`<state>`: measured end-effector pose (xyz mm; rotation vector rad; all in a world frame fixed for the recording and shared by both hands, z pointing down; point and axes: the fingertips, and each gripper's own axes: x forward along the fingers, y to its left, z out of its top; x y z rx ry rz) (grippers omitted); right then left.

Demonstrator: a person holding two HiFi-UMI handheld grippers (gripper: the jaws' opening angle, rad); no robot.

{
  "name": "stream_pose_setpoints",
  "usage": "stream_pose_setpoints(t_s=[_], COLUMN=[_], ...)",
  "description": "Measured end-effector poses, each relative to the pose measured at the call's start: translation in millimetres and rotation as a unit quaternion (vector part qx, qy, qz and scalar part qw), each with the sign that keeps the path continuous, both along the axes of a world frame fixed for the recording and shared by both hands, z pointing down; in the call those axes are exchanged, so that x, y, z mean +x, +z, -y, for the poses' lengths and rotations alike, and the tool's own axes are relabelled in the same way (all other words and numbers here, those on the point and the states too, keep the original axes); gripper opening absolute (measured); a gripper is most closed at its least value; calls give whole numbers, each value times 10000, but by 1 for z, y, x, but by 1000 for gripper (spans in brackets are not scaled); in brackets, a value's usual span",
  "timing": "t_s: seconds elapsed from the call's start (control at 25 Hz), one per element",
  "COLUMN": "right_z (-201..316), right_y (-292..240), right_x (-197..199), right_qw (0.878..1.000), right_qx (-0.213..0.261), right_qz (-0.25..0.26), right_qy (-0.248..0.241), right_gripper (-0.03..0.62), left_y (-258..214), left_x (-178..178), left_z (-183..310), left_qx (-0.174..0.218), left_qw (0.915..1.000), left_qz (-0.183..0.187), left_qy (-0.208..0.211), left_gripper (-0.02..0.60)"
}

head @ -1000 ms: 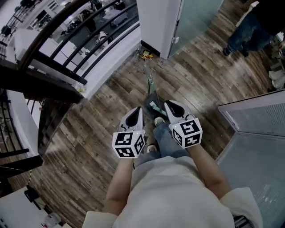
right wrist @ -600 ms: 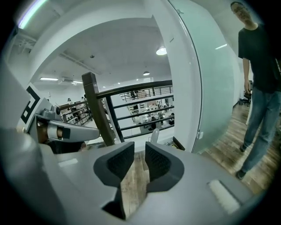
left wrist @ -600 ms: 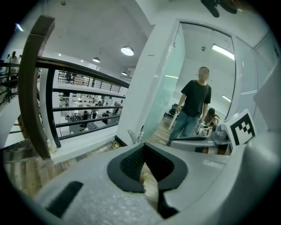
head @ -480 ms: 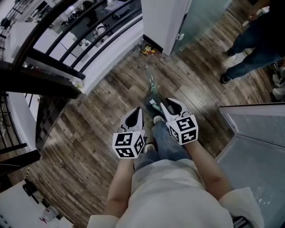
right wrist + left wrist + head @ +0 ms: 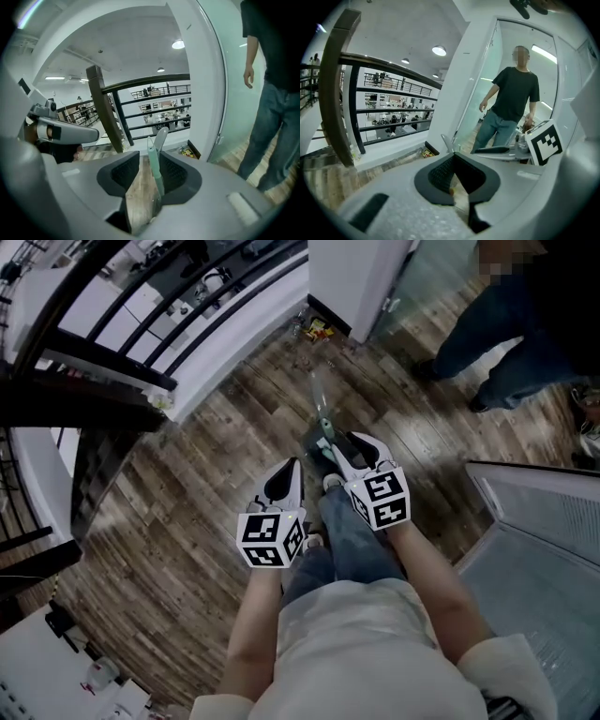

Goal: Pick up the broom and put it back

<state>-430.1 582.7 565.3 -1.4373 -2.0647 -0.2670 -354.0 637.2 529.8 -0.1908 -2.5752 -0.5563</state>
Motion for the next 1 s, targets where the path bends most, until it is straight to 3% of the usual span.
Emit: stream_pose_setpoints(t_s=[0.68, 1.0], right_z=[-32, -41], right_y=[63, 73], right_x=[-19, -26], right_qw=[9990, 9987], right_qx=[372, 435], right_qz=[25, 153], right_qy=[-229, -215], right_gripper=[166, 108], left_y=[36, 43], left_x=[-5, -5], left_z=[-4, -8], left_qx=[32, 35], left_qw=[9996, 9993], left_qz=[-264, -340], left_qy=[-119, -140], left_gripper=[6, 6])
